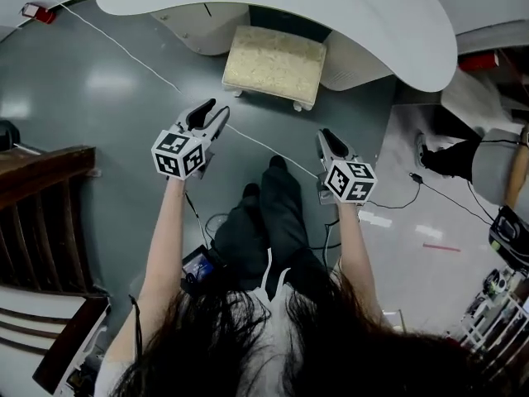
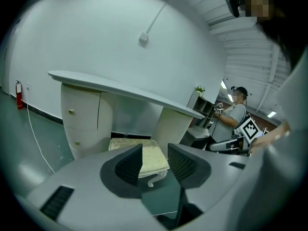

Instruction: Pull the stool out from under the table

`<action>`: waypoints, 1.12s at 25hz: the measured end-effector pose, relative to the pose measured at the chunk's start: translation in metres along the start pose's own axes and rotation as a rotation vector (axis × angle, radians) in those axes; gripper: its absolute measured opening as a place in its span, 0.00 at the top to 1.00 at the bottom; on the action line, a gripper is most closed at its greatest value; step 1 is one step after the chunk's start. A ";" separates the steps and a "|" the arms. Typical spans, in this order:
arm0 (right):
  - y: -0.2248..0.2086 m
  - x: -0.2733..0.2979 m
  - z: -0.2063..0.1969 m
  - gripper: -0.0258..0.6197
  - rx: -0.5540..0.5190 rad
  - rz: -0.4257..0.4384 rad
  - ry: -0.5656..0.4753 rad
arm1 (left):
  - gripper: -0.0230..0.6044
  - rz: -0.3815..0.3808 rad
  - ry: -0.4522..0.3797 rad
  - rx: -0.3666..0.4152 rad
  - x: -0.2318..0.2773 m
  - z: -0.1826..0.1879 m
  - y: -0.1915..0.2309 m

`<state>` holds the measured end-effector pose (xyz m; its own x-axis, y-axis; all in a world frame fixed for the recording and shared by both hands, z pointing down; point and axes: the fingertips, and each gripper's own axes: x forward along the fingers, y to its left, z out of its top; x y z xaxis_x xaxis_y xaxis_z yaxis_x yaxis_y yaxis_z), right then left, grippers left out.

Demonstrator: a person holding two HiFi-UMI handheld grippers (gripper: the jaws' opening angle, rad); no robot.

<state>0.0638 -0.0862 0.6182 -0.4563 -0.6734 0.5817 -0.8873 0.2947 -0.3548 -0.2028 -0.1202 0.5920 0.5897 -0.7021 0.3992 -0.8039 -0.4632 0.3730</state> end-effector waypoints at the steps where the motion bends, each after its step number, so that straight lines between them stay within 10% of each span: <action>1: -0.007 0.013 -0.004 0.86 -0.003 0.014 0.011 | 0.69 0.006 0.014 0.007 0.011 -0.007 0.011; 15: -0.098 0.155 -0.059 0.84 -0.005 0.090 0.197 | 0.61 -0.034 0.268 -0.016 0.134 -0.112 0.129; 18: -0.114 0.178 -0.068 0.60 0.000 0.086 0.243 | 0.50 -0.038 0.302 -0.067 0.156 -0.126 0.146; 28: -0.160 0.231 -0.091 0.53 0.166 0.088 0.259 | 0.40 0.035 0.350 -0.245 0.205 -0.157 0.201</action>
<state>0.0942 -0.2267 0.8759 -0.5515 -0.4487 0.7032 -0.8304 0.2153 -0.5139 -0.2318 -0.2726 0.8801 0.5870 -0.4699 0.6592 -0.8066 -0.2702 0.5257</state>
